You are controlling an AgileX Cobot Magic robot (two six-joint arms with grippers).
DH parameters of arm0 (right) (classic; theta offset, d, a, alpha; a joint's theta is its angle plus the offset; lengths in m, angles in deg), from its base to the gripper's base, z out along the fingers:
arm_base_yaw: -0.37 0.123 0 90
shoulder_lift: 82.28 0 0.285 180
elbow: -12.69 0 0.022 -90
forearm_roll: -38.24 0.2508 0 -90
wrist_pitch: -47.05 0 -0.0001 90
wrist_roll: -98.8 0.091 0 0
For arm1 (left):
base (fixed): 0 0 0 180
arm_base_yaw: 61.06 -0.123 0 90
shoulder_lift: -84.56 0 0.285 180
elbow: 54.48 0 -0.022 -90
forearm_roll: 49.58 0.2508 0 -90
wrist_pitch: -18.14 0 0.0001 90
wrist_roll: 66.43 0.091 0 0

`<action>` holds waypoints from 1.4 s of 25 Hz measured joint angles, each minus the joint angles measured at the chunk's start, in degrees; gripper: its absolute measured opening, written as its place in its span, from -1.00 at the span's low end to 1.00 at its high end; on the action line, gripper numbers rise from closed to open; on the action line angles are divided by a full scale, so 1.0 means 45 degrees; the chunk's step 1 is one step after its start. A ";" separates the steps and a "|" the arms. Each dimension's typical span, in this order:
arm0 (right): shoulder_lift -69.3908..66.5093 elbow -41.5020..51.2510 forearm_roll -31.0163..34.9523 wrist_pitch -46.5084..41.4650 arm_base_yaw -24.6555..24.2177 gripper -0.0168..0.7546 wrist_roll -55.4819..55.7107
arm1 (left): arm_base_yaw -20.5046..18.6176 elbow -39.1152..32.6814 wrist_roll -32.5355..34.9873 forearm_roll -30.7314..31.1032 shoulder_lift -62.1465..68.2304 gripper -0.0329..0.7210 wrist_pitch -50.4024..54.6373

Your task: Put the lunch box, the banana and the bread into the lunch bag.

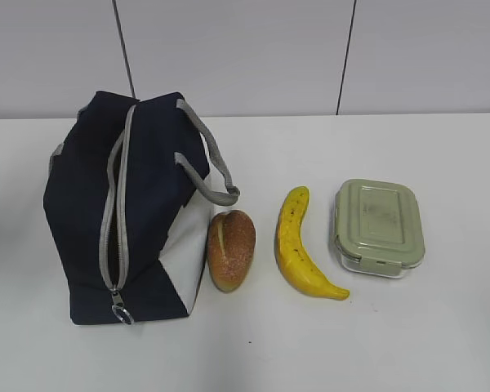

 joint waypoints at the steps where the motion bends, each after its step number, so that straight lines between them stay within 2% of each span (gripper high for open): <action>1: 0.0000 0.0000 0.0000 0.0000 0.0000 0.37 0.0000 | 0.0000 0.0387 0.0114 -0.0118 0.0620 0.28 0.0110; 10: 0.0000 0.0000 0.0000 0.0000 0.0000 0.37 0.0000 | 0.0000 0.3657 0.1245 -0.1380 0.4858 0.29 0.1049; 15: 0.0000 0.0000 0.0000 0.0000 0.0000 0.37 0.0000 | 0.0495 0.5130 0.1318 -0.1529 0.6436 0.29 0.1310; 20: 0.0000 0.0000 0.0000 0.0000 0.0000 0.37 0.0000 | 0.1042 0.5647 0.1320 -0.1530 0.7592 0.29 0.1351; 27: 0.0000 0.0000 0.0000 0.0000 0.0000 0.37 0.0000 | 0.1070 0.5665 0.1330 -0.1503 0.8543 0.29 0.1320; 29: 0.0000 0.0000 0.0000 0.0000 0.0000 0.37 0.0000 | 0.1070 0.5665 0.1330 -0.1618 0.8558 0.18 0.1245; 35: 0.0000 0.0000 0.0000 0.0000 0.0000 0.37 0.0000 | 0.1070 0.5691 0.1330 -0.1832 0.8568 -0.57 0.1032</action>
